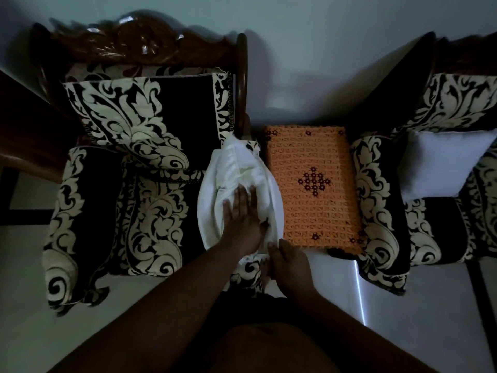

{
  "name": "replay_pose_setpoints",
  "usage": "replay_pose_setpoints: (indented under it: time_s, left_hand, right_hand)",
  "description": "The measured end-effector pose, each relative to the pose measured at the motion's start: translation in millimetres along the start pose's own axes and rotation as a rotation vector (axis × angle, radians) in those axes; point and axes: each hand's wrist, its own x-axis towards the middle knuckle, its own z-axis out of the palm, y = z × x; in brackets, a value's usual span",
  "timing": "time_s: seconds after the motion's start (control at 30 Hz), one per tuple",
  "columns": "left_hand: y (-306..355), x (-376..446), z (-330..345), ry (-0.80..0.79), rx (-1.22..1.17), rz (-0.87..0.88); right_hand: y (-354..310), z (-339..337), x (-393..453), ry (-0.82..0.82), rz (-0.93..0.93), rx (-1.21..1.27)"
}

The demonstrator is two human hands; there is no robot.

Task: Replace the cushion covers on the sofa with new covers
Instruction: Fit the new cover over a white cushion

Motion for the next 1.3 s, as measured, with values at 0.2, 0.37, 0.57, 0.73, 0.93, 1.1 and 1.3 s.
replay_pose_setpoints:
  time_s: [0.2, 0.37, 0.57, 0.73, 0.93, 1.1, 1.3]
  left_hand:
    - [-7, -33, 58, -0.245, -0.441, 0.07]
    - [30, -39, 55, -0.324, -0.975, -0.218]
    - [12, -12, -8, -0.233, -1.099, -0.245]
    - [4, 11, -56, 0.116, -1.101, -0.509]
    - [-3, 11, -92, 0.478, -0.81, -0.158]
    - [-1, 2, -77, 0.469, -0.474, 0.105]
    - [-2, -13, -37, 0.306, -0.077, 0.191]
  right_hand:
    - [11, -10, 0, -0.15, 0.052, -0.013]
    - [24, -35, -7, -0.129, 0.083, 0.135]
    - [6, -57, 14, 0.01, 0.005, 0.226]
    - [-36, -48, 40, -0.083, -0.146, 0.258]
    - [-49, -22, 53, -0.113, -0.154, 0.316]
    - [-38, 10, 57, -0.026, -0.024, 0.198]
    - [-13, 15, 48, -0.183, 0.055, -0.063]
